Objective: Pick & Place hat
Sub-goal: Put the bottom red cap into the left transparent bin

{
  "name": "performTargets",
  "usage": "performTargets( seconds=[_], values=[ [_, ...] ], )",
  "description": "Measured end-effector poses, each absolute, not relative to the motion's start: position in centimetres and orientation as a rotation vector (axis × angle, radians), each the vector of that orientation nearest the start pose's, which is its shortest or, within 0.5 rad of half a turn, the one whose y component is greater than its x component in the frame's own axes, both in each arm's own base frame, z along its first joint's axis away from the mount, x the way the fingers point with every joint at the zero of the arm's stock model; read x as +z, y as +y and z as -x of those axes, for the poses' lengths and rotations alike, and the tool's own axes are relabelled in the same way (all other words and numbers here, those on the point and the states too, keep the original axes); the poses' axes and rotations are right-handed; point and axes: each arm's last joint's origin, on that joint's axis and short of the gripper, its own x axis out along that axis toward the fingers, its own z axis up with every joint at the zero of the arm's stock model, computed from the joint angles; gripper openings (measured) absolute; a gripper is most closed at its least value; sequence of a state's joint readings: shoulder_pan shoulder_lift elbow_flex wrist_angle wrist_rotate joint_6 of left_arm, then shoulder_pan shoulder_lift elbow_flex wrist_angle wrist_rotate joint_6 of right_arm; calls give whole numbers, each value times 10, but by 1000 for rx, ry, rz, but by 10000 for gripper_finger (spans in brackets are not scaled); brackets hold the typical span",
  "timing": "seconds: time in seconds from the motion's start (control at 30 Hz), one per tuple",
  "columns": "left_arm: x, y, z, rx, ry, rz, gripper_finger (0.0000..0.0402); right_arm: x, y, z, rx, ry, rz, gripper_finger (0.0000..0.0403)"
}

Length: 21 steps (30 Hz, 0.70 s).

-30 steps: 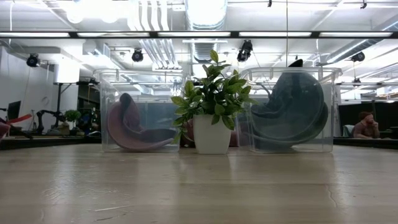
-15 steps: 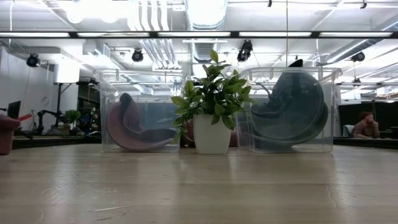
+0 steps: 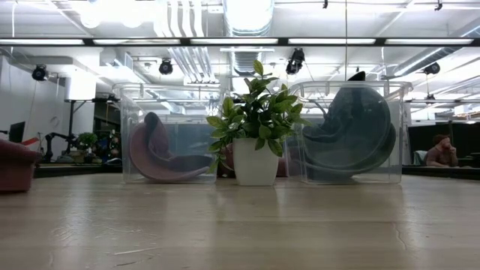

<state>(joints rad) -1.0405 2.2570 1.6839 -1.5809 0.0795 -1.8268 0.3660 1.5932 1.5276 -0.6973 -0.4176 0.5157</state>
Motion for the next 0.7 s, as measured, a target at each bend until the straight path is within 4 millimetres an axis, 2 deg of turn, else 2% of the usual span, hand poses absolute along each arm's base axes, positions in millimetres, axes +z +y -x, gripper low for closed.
performTargets(
  seconds=[0.27, 0.43, 0.57, 0.7],
  values=[
    [145, -322, -187, 1062, 1554, 128, 31, 346, 134, -316, 527, 956, -484, 228],
    [149, -322, -188, 1055, 1519, 132, 10, 346, 134, -316, 526, 956, -484, 228],
    [162, -322, -190, 1036, 1447, 196, 9, 346, 134, -316, 527, 956, -484, 228],
    [186, -320, -191, 988, 1310, 287, 9, 346, 134, -316, 526, 956, -484, 228]
  ],
)
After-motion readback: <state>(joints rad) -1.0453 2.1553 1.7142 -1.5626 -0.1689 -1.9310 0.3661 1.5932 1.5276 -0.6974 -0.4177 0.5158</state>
